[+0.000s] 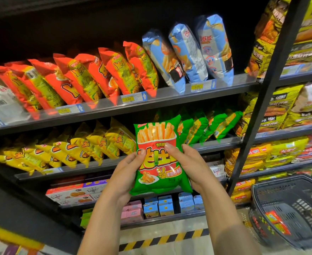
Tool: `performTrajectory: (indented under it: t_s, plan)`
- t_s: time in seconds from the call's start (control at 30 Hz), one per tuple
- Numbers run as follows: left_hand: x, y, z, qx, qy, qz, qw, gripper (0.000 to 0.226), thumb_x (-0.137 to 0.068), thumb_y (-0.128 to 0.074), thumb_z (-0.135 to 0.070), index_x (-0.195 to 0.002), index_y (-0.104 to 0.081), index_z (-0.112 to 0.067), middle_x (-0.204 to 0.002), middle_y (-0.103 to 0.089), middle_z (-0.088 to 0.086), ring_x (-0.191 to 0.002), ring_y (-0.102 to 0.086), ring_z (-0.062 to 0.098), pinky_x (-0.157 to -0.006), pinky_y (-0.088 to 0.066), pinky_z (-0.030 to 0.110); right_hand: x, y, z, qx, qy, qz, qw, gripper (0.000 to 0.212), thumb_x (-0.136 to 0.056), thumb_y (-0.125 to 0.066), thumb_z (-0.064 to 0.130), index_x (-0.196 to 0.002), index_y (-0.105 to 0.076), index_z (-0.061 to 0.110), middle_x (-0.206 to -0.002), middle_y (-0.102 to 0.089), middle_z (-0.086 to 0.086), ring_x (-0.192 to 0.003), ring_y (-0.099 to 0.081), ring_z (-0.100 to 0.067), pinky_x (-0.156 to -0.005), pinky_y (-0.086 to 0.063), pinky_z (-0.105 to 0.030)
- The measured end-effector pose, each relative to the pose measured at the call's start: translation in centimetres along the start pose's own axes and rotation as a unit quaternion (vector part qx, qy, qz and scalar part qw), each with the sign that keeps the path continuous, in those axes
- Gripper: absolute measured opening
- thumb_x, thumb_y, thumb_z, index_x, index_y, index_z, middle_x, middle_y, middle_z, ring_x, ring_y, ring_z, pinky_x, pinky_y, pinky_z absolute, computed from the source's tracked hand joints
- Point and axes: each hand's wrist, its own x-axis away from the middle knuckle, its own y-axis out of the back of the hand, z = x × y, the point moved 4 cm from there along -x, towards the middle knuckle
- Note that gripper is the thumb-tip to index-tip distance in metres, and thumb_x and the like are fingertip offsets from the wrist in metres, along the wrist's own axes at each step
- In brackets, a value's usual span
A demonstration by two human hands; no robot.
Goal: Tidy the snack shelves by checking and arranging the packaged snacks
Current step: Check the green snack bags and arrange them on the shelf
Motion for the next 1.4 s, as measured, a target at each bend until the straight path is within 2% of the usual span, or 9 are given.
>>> performTrajectory:
  t_s: [0.2, 0.37, 0.53, 0.63, 0.8, 0.9, 1.0, 1.23, 1.4]
  plan:
    - [-0.4, 0.2, 0.5, -0.004, 0.002, -0.001, 1.0, 0.045, -0.096, -0.065, -0.043, -0.133, -0.067, -0.015, -0.119, -0.078, 0.013, -0.111, -0.076, 0.034, -0.104, -0.055, 0.054, -0.2, -0.1, -0.4, 0.02, -0.001, -0.012, 1.0, 0.044, -0.091, -0.077, 0.043, -0.125, -0.065, 0.019, -0.111, -0.081, -0.001, -0.101, -0.078, -0.022, -0.097, -0.06, -0.05]
    - [-0.8, 0.3, 0.4, -0.023, -0.012, -0.018, 1.0, 0.032, -0.104, -0.059, -0.031, -0.132, -0.066, -0.016, -0.116, -0.08, 0.007, -0.102, -0.078, 0.02, -0.074, -0.063, 0.029, -0.5, 0.1, -0.3, 0.048, 0.006, -0.036, 0.998, 0.047, -0.087, -0.081, 0.044, -0.123, -0.063, 0.02, -0.111, -0.08, 0.0, -0.096, -0.079, -0.017, -0.09, -0.064, -0.046]
    - [-0.9, -0.2, 0.5, -0.01, -0.005, -0.018, 1.0, 0.03, -0.107, -0.054, -0.027, -0.133, -0.066, -0.018, -0.118, -0.079, 0.007, -0.104, -0.078, 0.019, -0.084, -0.058, 0.035, -0.5, 0.0, 0.0, 0.094, 0.024, -0.067, 0.993, 0.049, -0.082, -0.085, 0.051, -0.117, -0.061, 0.027, -0.111, -0.078, 0.004, -0.095, -0.078, -0.014, -0.089, -0.064, -0.048]
    - [-0.9, -0.3, 0.3, 0.0, -0.02, -0.026, 0.999, 0.03, -0.103, -0.061, -0.028, -0.13, -0.067, -0.017, -0.116, -0.08, 0.007, -0.101, -0.078, 0.019, -0.079, -0.061, 0.032, -0.4, 0.3, 0.1, 0.071, 0.018, -0.057, 0.996, 0.044, -0.088, -0.082, 0.045, -0.121, -0.063, 0.025, -0.111, -0.079, 0.003, -0.096, -0.079, -0.015, -0.091, -0.063, -0.049]
    - [-1.1, -0.2, -0.4, 0.011, -0.066, -0.064, 0.996, 0.062, -0.075, -0.083, -0.029, -0.132, -0.062, -0.017, -0.119, -0.078, 0.007, -0.102, -0.079, 0.027, -0.076, -0.064, 0.04, -0.5, 1.0, -0.3, -0.007, -0.008, -0.016, 1.0, 0.028, -0.102, -0.066, 0.033, -0.128, -0.066, 0.025, -0.108, -0.081, 0.006, -0.099, -0.078, -0.012, -0.086, -0.061, -0.034]
    - [-1.1, -0.9, -0.6, 0.004, -0.086, -0.063, 0.994, 0.068, -0.069, -0.087, -0.026, -0.131, -0.062, -0.017, -0.123, -0.075, 0.007, -0.106, -0.077, 0.028, -0.08, -0.064, 0.044, -0.7, 0.9, -0.8, -0.031, -0.017, -0.002, 0.999, 0.048, -0.096, -0.069, 0.052, -0.137, -0.062, 0.028, -0.119, -0.079, 0.002, -0.111, -0.075, -0.018, -0.1, -0.058, -0.046]
    - [-0.9, -1.6, -0.6, 0.0, -0.105, -0.054, 0.993, 0.071, -0.063, -0.089, -0.023, -0.129, -0.062, -0.017, -0.119, -0.077, 0.004, -0.108, -0.076, 0.028, -0.084, -0.064, 0.044, -0.8, 0.8, -1.0, -0.033, -0.005, -0.004, 0.999, 0.064, -0.085, -0.07, 0.063, -0.139, -0.061, 0.029, -0.121, -0.078, 0.0, -0.112, -0.075, -0.021, -0.103, -0.057, -0.049]
    - [-0.6, -2.4, -1.1, -0.017, -0.129, -0.037, 0.991, 0.089, -0.05, -0.094, -0.034, -0.13, -0.058, -0.019, -0.122, -0.073, 0.007, -0.113, -0.074, 0.026, -0.092, -0.062, 0.048, -0.8, 1.0, -1.8, -0.086, -0.019, -0.014, 0.996, 0.055, -0.09, -0.065, 0.054, -0.135, -0.065, 0.022, -0.12, -0.078, -0.007, -0.112, -0.075, -0.027, -0.104, -0.056, -0.051]
    - [-0.5, -2.0, -1.2, -0.031, -0.112, -0.034, 0.993, 0.081, -0.06, -0.089, -0.044, -0.133, -0.059, -0.024, -0.128, -0.071, 0.007, -0.115, -0.073, 0.024, -0.099, -0.06, 0.049, -0.8, 1.3, -1.5, -0.031, 0.01, -0.026, 0.999, 0.055, -0.088, -0.067, 0.058, -0.133, -0.065, 0.025, -0.117, -0.079, -0.001, -0.109, -0.076, -0.021, -0.103, -0.057, -0.049]
